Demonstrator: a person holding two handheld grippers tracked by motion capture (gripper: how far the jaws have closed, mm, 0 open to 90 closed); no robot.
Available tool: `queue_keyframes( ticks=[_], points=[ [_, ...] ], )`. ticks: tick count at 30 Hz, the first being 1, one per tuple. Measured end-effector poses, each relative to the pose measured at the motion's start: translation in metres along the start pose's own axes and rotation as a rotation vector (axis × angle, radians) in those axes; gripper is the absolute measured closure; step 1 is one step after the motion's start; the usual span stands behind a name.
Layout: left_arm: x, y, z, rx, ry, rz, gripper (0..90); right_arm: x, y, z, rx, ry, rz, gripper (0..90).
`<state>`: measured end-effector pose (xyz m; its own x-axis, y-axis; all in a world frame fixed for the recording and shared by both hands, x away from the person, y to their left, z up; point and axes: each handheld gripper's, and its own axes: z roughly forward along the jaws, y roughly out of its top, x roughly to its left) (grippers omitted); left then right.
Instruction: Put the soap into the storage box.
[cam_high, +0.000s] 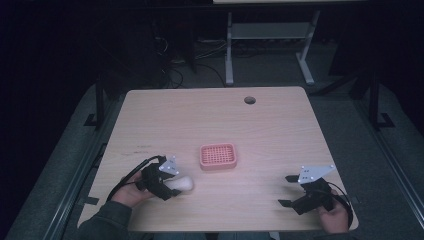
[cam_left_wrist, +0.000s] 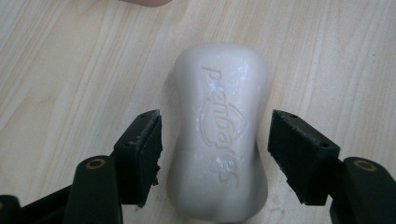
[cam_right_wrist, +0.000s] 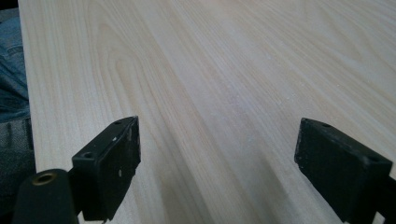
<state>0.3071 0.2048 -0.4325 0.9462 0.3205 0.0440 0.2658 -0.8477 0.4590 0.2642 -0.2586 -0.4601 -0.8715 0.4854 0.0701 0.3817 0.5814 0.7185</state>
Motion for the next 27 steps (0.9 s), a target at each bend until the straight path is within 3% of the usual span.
queue_keyframes(
  ticks=[13,27],
  points=[
    [0.0,0.006,0.009,0.039,-0.026,0.022,44.2,0.0,0.0,0.0,-0.004,0.001,-0.002,14.1],
    [0.001,0.003,0.013,0.05,-0.03,0.005,46.0,0.0,-0.001,0.0,-0.006,-0.001,-0.004,14.1]
  ],
)
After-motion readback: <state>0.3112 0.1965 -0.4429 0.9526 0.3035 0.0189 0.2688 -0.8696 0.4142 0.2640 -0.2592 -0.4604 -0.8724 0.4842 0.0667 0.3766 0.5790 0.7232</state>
